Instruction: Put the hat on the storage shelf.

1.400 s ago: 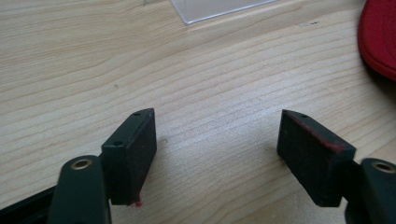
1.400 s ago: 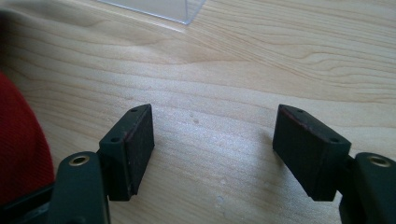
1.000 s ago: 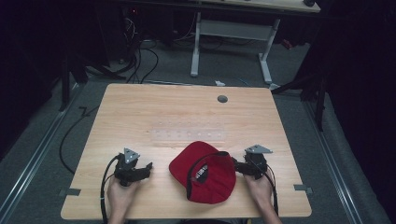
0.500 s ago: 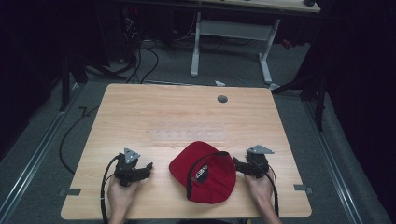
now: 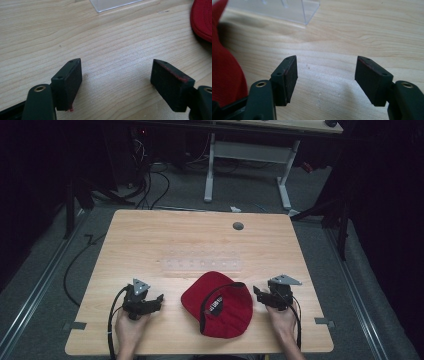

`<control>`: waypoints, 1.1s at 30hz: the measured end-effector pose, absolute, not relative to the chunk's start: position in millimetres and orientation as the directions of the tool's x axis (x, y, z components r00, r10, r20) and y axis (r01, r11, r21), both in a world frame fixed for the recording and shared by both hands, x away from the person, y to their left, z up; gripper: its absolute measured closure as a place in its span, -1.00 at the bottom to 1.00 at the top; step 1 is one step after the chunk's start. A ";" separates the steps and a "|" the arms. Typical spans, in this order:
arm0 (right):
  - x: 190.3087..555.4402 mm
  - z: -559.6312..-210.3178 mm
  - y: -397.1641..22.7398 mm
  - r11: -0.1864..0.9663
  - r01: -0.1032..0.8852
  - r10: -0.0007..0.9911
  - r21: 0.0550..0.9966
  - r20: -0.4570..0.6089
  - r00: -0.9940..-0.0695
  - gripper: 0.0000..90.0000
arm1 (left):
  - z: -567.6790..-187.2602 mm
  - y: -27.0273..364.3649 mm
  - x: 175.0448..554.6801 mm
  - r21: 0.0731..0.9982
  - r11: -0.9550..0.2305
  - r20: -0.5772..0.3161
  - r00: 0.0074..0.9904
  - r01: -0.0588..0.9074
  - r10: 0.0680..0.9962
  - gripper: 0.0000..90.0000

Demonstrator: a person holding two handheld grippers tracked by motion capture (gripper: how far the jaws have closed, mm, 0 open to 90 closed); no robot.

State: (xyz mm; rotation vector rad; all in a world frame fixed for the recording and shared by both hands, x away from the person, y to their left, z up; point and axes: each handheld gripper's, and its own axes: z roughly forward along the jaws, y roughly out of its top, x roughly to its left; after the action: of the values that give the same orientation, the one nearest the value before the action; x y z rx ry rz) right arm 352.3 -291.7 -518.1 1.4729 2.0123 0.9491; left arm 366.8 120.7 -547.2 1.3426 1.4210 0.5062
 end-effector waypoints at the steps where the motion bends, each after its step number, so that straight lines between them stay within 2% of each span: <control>1: 351.4 -516.1 -293.0 0.173 0.622 0.950 0.764 0.038 -0.311 -0.20 | -547.2 120.7 366.8 0.852 0.276 -0.395 0.200 0.445 0.897 -0.43; 10: 341.7 -498.8 -300.8 0.112 0.584 0.941 0.804 0.103 -0.322 -0.10 | -547.2 120.6 366.8 0.852 0.277 -0.396 0.199 0.445 0.896 -0.43; 15: 331.9 -489.4 -300.0 0.102 0.544 0.919 0.833 0.130 -0.371 -0.10 | -547.2 120.6 366.8 0.852 0.277 -0.395 0.200 0.445 0.897 -0.43; 22: 321.2 -477.8 -291.4 0.129 0.505 0.885 0.853 0.130 -0.447 -0.14 | -547.2 120.6 366.9 0.852 0.277 -0.396 0.200 0.445 0.896 -0.43; 33: 324.0 -474.1 -267.6 0.200 0.485 0.838 0.852 0.108 -0.535 -0.20 | -547.2 120.6 366.9 0.852 0.276 -0.395 0.200 0.445 0.897 -0.43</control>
State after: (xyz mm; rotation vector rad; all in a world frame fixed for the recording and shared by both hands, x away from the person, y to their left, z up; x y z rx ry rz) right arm 324.0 -267.6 -474.1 1.2361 2.1014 1.2707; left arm 366.9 120.6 -547.2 1.3423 1.4214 0.5064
